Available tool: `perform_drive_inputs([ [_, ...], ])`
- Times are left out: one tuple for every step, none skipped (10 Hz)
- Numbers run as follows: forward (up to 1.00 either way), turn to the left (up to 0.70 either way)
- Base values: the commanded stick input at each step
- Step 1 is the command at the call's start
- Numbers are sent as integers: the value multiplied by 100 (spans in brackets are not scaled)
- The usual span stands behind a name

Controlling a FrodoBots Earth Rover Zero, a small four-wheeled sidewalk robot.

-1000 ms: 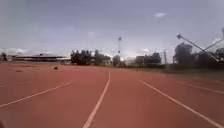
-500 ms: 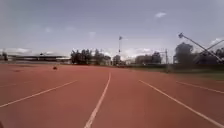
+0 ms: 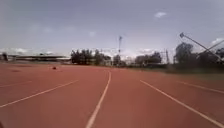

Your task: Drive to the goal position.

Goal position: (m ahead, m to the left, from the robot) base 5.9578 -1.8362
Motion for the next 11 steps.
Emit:
perform_drive_inputs([
  [45,0],
  [45,0],
  [45,0],
  [45,0],
  [45,0],
  [45,0],
  [45,0],
  [45,0],
  [45,0],
  [45,0],
  [45,0],
])
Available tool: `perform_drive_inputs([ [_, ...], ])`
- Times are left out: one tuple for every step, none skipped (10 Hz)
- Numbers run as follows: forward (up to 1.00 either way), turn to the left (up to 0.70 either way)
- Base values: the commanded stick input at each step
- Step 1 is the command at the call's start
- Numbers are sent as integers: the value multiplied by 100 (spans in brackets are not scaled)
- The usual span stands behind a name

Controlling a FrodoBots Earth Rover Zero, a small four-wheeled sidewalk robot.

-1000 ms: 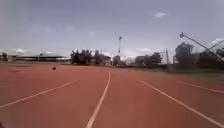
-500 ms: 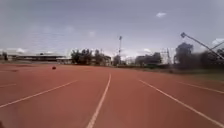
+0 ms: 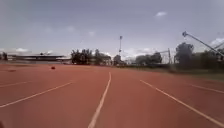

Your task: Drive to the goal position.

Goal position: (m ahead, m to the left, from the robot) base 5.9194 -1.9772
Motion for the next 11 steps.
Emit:
perform_drive_inputs([
  [45,0],
  [45,0],
  [45,0],
  [45,0],
  [45,0],
  [45,0],
  [45,0],
  [45,0],
  [45,0],
  [45,0],
  [45,0],
])
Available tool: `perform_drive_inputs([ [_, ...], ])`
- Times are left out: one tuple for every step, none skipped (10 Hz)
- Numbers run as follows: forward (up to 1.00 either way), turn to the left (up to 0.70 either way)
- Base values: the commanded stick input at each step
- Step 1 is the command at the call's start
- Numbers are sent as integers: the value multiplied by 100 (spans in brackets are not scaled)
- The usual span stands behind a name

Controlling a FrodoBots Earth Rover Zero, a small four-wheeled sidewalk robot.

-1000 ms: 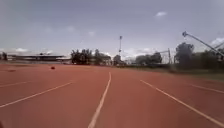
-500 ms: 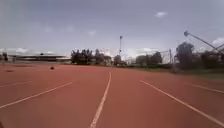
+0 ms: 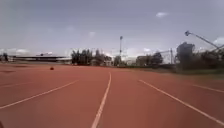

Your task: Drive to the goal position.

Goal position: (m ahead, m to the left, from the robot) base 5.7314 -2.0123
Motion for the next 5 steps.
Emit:
perform_drive_inputs([
  [45,0],
  [45,0],
  [45,0],
  [45,0],
  [45,0],
])
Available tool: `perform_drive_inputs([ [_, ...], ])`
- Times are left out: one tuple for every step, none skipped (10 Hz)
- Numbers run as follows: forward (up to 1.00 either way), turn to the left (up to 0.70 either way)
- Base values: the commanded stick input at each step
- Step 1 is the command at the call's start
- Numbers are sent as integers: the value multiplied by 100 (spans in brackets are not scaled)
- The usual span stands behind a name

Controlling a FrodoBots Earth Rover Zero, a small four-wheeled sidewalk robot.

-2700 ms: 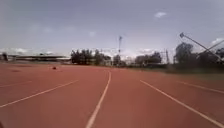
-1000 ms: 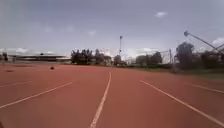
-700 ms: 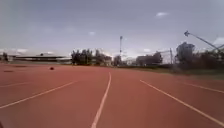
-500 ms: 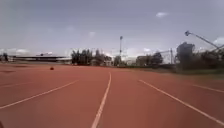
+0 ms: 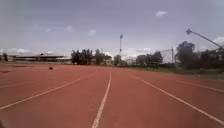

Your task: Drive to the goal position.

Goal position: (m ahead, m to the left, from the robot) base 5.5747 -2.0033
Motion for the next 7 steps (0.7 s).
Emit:
perform_drive_inputs([
  [45,0],
  [45,0],
  [45,0],
  [45,0],
  [45,0],
  [45,0],
  [45,0],
])
